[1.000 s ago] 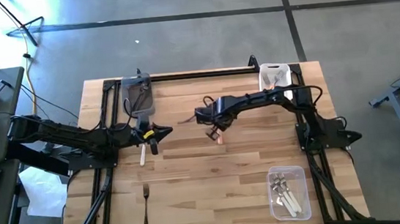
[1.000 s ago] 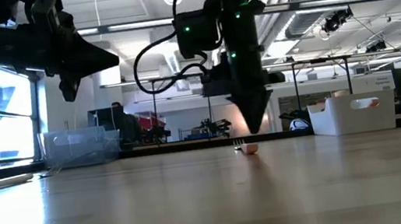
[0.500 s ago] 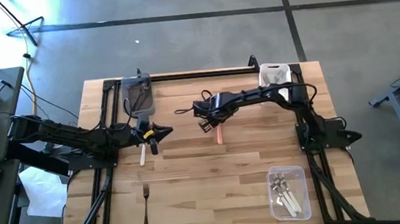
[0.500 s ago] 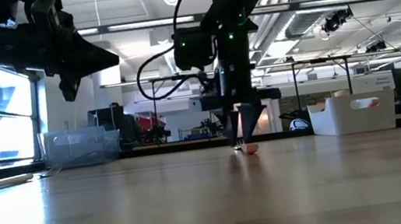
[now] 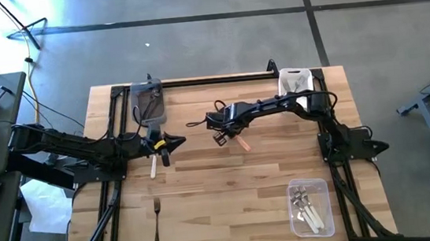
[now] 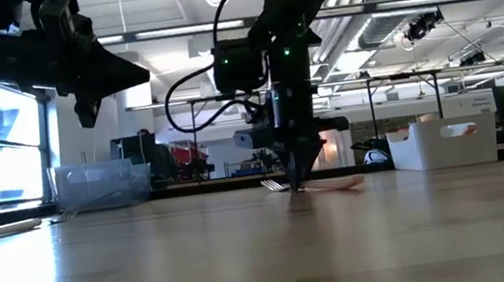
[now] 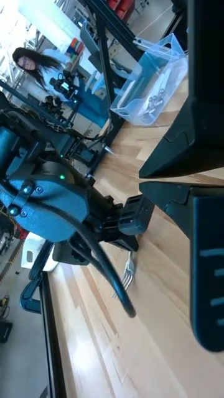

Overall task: Sort silverware by color (type)
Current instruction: Put the orange fork into the white bin

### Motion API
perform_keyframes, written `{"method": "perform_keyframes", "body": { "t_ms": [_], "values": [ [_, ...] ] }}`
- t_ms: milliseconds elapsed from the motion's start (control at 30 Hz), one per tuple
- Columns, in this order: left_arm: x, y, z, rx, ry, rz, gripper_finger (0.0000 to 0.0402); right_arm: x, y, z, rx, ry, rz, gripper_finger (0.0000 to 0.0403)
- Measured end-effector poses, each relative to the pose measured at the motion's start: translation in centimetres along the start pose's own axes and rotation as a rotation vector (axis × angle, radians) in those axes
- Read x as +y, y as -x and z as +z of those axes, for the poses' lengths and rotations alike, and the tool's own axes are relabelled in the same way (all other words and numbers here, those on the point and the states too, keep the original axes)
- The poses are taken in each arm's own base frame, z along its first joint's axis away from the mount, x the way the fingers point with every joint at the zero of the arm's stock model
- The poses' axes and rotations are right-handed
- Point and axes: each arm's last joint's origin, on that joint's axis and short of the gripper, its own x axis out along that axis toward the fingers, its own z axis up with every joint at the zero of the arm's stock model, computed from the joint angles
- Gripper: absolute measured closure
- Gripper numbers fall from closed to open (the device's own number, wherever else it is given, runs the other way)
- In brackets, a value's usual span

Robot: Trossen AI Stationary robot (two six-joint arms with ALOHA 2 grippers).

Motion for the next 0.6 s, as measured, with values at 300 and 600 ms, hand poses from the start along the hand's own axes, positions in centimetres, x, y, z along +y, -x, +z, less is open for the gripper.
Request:
{"method": "perform_keyframes", "body": {
  "t_ms": [300, 600],
  "values": [
    [0.0, 0.0, 0.0, 0.001, 0.008, -0.001, 0.0390, -1.5, 2.1, -0.1, 0.007, 0.105, -0.044, 0.0388],
    [0.0, 0.0, 0.0, 0.004, 0.007, -0.004, 0.0389, -7.6, 9.1, 0.7, 0.012, 0.080, -0.155, 0.0395]
  ]
}}
